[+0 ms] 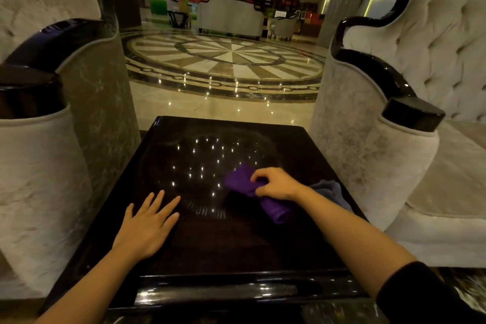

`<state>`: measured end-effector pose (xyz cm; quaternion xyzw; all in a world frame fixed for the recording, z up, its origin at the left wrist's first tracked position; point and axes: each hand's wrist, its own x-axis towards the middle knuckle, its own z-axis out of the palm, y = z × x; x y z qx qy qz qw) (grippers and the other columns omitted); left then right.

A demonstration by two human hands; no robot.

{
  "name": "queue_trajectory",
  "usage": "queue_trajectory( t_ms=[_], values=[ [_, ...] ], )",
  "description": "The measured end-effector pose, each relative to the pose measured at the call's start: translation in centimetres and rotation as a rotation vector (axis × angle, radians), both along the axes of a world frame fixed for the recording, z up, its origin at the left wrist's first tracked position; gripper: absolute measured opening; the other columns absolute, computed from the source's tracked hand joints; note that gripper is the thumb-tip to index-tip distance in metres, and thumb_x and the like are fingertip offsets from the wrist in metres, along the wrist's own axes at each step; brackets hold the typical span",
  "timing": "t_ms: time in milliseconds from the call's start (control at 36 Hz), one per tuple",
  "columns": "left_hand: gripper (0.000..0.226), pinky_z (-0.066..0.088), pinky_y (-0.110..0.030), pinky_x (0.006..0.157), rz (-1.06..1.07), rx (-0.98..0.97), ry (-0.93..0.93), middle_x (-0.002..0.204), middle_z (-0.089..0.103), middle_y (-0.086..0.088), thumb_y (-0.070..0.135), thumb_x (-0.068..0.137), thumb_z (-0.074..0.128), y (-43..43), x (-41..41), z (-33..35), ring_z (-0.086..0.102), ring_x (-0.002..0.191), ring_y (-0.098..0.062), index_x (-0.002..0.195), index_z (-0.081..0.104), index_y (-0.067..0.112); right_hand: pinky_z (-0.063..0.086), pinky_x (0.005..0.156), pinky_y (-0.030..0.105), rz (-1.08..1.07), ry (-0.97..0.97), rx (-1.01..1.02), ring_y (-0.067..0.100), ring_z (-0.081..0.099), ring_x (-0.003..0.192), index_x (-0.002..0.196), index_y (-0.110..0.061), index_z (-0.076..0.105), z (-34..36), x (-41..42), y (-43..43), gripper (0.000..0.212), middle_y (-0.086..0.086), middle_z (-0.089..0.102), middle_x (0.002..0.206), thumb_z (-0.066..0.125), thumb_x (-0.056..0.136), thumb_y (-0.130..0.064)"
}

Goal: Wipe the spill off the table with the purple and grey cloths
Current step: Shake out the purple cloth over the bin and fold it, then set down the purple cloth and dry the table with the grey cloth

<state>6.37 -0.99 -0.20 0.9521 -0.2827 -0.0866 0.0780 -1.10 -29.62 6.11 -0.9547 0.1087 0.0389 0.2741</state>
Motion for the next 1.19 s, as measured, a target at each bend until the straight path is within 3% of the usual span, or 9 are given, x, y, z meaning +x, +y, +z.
queue_trajectory(
  t_ms=[194,306,444,556,694,944,1194],
  values=[
    [0.05,0.0,-0.047,0.116,0.011,0.034,-0.02,0.156,-0.008,0.002,0.048,0.094,0.014,-0.1,0.1,-0.3,-0.011,0.142,-0.017,0.139,-0.006,0.039,0.042,0.094,0.04,-0.377,-0.122,-0.282,0.038,0.05,0.109,0.12,-0.011,0.053,0.7,1.7,-7.9,0.039,0.024,0.05,0.122,0.057,0.083,-0.023],
    [0.046,-0.003,-0.046,0.116,0.012,0.011,-0.013,0.155,-0.009,0.005,0.05,0.093,0.012,0.0,0.5,-1.0,-0.014,0.141,-0.013,0.128,-0.017,0.044,0.035,0.101,0.043,-0.495,-0.083,-0.394,0.041,0.039,0.119,0.127,-0.006,0.045,-0.6,2.8,-11.2,0.04,0.028,0.043,0.131,0.047,0.09,-0.021],
    [0.043,-0.004,-0.044,0.115,0.016,0.008,-0.018,0.154,-0.011,0.008,0.05,0.093,0.011,0.2,0.5,-0.9,-0.015,0.14,-0.011,0.126,-0.017,0.047,0.029,0.104,0.047,-0.589,0.084,-0.398,0.041,0.029,0.126,0.127,-0.009,0.044,-3.2,3.0,-12.3,0.047,0.024,0.024,0.142,0.036,0.094,-0.041],
    [0.042,-0.005,-0.043,0.115,0.022,-0.008,-0.003,0.154,-0.011,0.009,0.048,0.094,0.012,0.0,0.3,-0.5,-0.016,0.139,-0.01,0.126,-0.015,0.048,0.021,0.108,0.046,-0.574,0.113,-0.381,0.04,0.022,0.132,0.139,-0.013,0.026,-4.4,3.1,-12.4,0.061,0.019,0.021,0.148,0.024,0.092,-0.052],
    [0.042,-0.004,-0.043,0.116,0.034,-0.018,0.004,0.155,-0.008,0.009,0.048,0.094,0.013,0.0,0.2,-0.4,-0.014,0.14,-0.009,0.13,-0.009,0.048,0.012,0.113,0.048,-0.528,0.191,-0.241,0.039,0.009,0.138,0.144,-0.023,0.009,-3.3,2.5,-12.3,0.064,0.016,0.002,0.154,0.016,0.091,-0.058],
    [0.044,-0.004,-0.044,0.116,0.032,-0.042,0.012,0.155,-0.006,0.006,0.047,0.095,0.015,0.1,0.1,-0.4,-0.012,0.141,-0.011,0.13,-0.01,0.045,0.016,0.113,0.044,-0.371,-0.012,-0.272,0.035,0.011,0.14,0.142,-0.03,0.01,-1.7,-2.8,-11.2,0.055,0.02,0.006,0.153,0.028,0.094,-0.047],
    [0.048,-0.003,-0.046,0.116,0.027,-0.034,0.011,0.155,-0.005,0.003,0.047,0.094,0.014,0.1,0.0,-0.3,-0.01,0.142,-0.014,0.138,-0.004,0.04,0.012,0.114,0.041,-0.357,0.031,-0.391,0.034,0.002,0.141,0.141,-0.039,0.002,-3.4,-9.4,-8.8,0.06,0.015,-0.001,0.155,0.03,0.09,-0.054]
  ],
)
